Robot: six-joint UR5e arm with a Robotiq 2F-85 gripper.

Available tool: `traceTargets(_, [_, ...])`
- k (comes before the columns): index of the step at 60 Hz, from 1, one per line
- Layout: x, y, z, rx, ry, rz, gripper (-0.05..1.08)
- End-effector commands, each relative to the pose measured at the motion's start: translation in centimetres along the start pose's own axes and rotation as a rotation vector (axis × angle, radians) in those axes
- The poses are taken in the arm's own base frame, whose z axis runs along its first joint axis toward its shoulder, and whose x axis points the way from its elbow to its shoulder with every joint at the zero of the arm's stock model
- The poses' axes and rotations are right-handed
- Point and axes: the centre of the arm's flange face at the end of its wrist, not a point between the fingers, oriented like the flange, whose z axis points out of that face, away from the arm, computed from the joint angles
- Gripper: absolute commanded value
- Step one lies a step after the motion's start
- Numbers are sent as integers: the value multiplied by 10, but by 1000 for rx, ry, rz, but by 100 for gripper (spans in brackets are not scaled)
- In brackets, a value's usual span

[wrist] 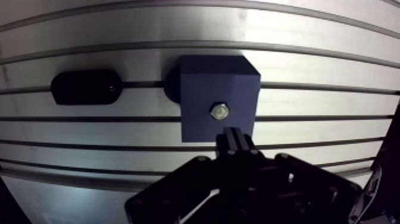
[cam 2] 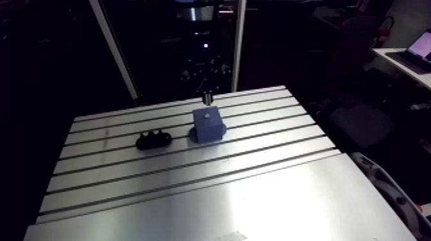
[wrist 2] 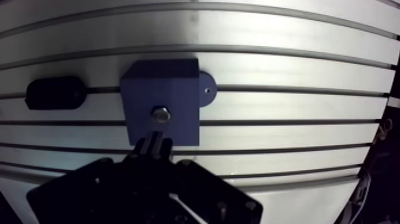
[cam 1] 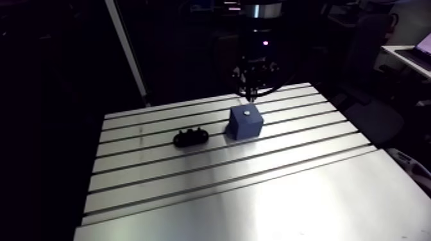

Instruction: Pick up the M10 bolt and insert it into the hex recess until seated.

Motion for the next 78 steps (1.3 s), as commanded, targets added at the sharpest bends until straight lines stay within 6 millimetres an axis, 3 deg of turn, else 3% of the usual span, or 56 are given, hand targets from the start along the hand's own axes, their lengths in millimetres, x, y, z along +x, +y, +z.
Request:
traceTargets(1, [-1, 4, 6, 0, 6, 2, 106])
traceTargets(44, [8, 4, 31, 20, -32, -3, 107])
traceTargets(78, [8, 1, 32, 25, -32, -7, 107])
